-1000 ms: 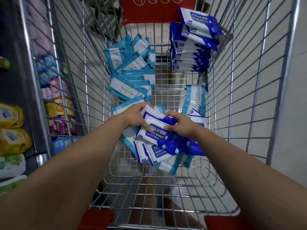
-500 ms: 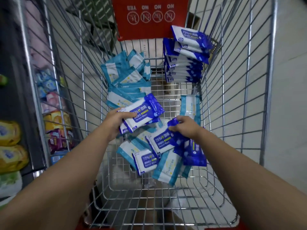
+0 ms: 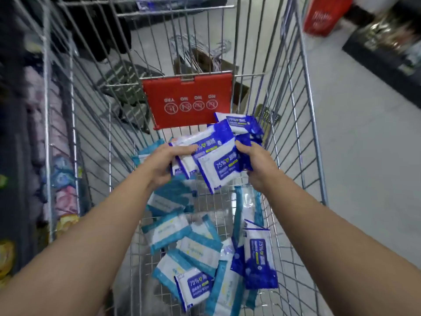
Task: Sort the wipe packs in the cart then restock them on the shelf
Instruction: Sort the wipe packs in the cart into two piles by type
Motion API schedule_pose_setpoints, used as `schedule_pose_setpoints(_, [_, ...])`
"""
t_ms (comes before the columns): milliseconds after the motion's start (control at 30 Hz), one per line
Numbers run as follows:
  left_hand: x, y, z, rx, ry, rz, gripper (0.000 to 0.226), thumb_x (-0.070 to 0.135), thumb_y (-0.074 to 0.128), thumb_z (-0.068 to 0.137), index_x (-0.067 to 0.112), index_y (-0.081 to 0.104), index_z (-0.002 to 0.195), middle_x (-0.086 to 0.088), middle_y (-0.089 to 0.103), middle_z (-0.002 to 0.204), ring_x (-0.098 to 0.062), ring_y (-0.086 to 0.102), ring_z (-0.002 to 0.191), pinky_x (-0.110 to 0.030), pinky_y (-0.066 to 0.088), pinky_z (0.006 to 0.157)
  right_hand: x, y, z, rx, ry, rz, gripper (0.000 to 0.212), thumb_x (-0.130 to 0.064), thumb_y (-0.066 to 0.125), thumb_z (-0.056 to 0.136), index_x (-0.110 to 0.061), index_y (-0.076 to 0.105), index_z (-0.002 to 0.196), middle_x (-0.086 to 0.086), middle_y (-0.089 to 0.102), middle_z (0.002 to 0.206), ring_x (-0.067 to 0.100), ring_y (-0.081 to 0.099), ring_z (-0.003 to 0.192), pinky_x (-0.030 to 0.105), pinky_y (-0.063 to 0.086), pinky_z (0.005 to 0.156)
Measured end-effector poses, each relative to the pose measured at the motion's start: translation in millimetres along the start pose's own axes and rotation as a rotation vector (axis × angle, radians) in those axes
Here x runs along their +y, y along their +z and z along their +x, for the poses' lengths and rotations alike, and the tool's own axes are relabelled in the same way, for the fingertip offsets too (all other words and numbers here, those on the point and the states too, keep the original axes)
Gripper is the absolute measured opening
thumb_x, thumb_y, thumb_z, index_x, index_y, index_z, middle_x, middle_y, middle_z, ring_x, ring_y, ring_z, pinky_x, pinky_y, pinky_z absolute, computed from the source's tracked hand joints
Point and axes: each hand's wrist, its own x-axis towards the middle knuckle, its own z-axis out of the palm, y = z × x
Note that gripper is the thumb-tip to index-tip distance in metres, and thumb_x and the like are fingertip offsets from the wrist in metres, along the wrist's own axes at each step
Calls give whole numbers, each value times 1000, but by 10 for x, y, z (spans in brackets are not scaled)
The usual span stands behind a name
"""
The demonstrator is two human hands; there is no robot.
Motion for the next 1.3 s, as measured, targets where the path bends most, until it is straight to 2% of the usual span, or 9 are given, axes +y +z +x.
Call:
schedule_pose_setpoints(100, [203, 321, 151, -14, 81, 23, 21, 23, 64, 87, 14, 64, 105, -2, 74, 85, -13, 69, 71, -28, 56, 63, -11, 112, 191, 96, 33, 62, 30, -19, 60, 92, -5, 58, 118, 14, 69, 107, 23, 66, 77, 28, 55, 59])
schedule_pose_setpoints(367, [453, 799, 665, 41, 132, 299, 70, -3, 84, 60, 14, 45, 115, -4, 69, 101, -14, 70, 83, -27, 56, 62, -348, 137, 629, 483, 49, 326, 37, -29, 75, 78, -8, 58, 104, 13, 72, 91, 29, 71, 72, 56, 56, 73])
schedule_pose_setpoints(533, [420, 994, 1089, 205, 155, 300, 38, 31, 74, 74, 14, 64, 106, -6, 72, 101, -23, 68, 91, -44, 55, 88, -445, 135, 725, 372, 21, 605, 10, -6, 52, 81, -7, 56, 90, 11, 64, 84, 25, 62, 74, 41, 54, 89])
schedule_pose_setpoints(633, [203, 959, 1393, 318, 108, 348, 78, 60, 68, 48, 22, 59, 115, -5, 67, 110, -27, 63, 101, -48, 52, 90, -344, 69, 785, 526, 54, 244, 29, -2, 64, 73, -8, 56, 101, 11, 63, 80, 28, 61, 67, 44, 58, 68])
schedule_pose_setpoints(733, [26, 878, 1580, 276, 28, 318, 108, 57, 77, 34, 26, 42, 131, -3, 63, 121, -29, 64, 103, -50, 53, 85, -253, 62, 820, 637, 10, -71, 42, -22, 79, 70, -14, 63, 108, 6, 69, 96, 28, 66, 83, 49, 56, 80])
schedule_pose_setpoints(900, [330, 1099, 1245, 250, -25, 257, 40, 27, 76, 73, 9, 63, 106, -10, 70, 102, -28, 68, 87, -44, 56, 83, -226, 127, 826, 651, 126, -295, 81, -65, 66, 73, -5, 46, 123, 3, 58, 111, 29, 59, 100, 39, 51, 88])
schedule_pose_setpoints(1033, [360, 1095, 1245, 248, -25, 332, 56, 41, 72, 75, 8, 59, 118, -8, 66, 114, -22, 65, 92, -34, 53, 84, -136, 211, 728, 622, 204, -92, 105, -86, 57, 55, -10, 46, 127, 5, 59, 120, 32, 60, 103, 47, 51, 91])
schedule_pose_setpoints(1133, [249, 967, 1095, 400, 23, 563, 96, 71, 57, 71, 9, 33, 142, -8, 44, 143, -28, 47, 125, -46, 39, 104, 121, 127, 546, 580, 115, -238, 87, -79, 47, 73, -12, 44, 128, 4, 57, 122, 27, 56, 108, 34, 42, 92])
schedule_pose_setpoints(1300, [-398, 584, 486, 504, 330, 1002, 73, 62, 40, 90, 12, 34, 142, -7, 40, 145, -25, 38, 132, -45, 32, 109, 799, -141, 49, 243, -41, -833, 37, -40, 36, 100, -7, 50, 109, 8, 58, 103, 24, 54, 91, 26, 30, 72])
